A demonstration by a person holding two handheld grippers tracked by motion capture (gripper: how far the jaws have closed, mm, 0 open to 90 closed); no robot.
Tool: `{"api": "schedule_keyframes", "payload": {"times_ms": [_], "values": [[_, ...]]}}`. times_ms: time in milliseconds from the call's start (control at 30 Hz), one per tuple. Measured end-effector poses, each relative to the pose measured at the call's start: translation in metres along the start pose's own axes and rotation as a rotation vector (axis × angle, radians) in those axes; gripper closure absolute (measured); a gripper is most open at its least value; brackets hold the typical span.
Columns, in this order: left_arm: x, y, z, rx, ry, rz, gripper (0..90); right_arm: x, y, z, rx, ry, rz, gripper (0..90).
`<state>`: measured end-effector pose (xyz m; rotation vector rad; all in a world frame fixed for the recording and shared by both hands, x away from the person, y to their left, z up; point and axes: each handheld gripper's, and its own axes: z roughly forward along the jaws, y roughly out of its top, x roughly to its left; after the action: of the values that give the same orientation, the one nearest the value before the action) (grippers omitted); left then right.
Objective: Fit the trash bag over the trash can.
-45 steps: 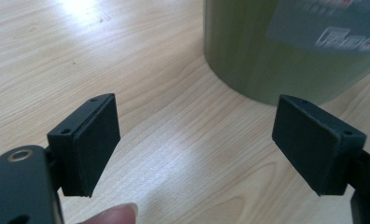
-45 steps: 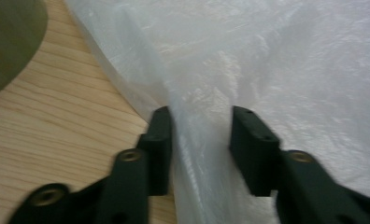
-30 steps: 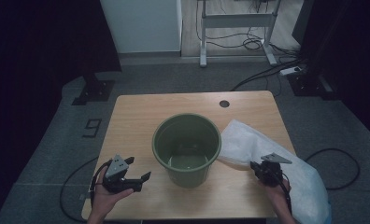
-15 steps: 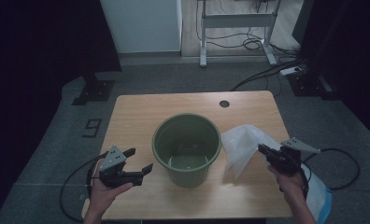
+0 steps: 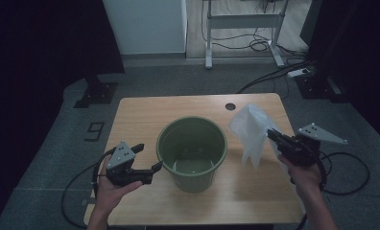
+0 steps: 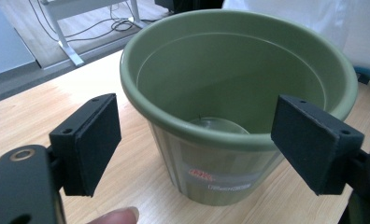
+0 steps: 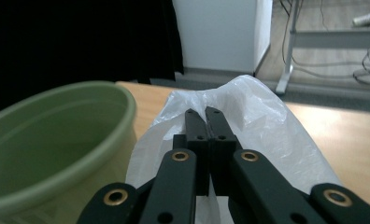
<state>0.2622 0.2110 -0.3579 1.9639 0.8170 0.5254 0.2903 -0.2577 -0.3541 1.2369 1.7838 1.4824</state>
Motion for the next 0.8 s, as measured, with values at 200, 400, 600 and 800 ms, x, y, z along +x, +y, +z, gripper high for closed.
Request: {"api": "schedule_keyframes", "payload": {"times_ms": [200, 400, 600, 800], "values": [[-0.003, 0.005, 0.003, -0.001, -0.004, 0.011, 16.0, 0.013, 0.021, -0.004, -0.033, 0.022, -0.025, 89.0], [-0.006, 0.01, 0.006, -0.002, -0.011, 0.017, 16.1, 0.02, 0.031, -0.001, -0.044, 0.041, -0.03, 89.0], [-0.007, 0.015, 0.009, -0.005, -0.017, 0.018, 16.2, 0.03, 0.045, -0.004, -0.07, 0.055, -0.05, 89.0], [-0.008, 0.017, 0.014, 0.001, -0.023, 0.019, 16.2, 0.039, 0.06, -0.012, -0.1, 0.055, -0.076, 89.0]]}}
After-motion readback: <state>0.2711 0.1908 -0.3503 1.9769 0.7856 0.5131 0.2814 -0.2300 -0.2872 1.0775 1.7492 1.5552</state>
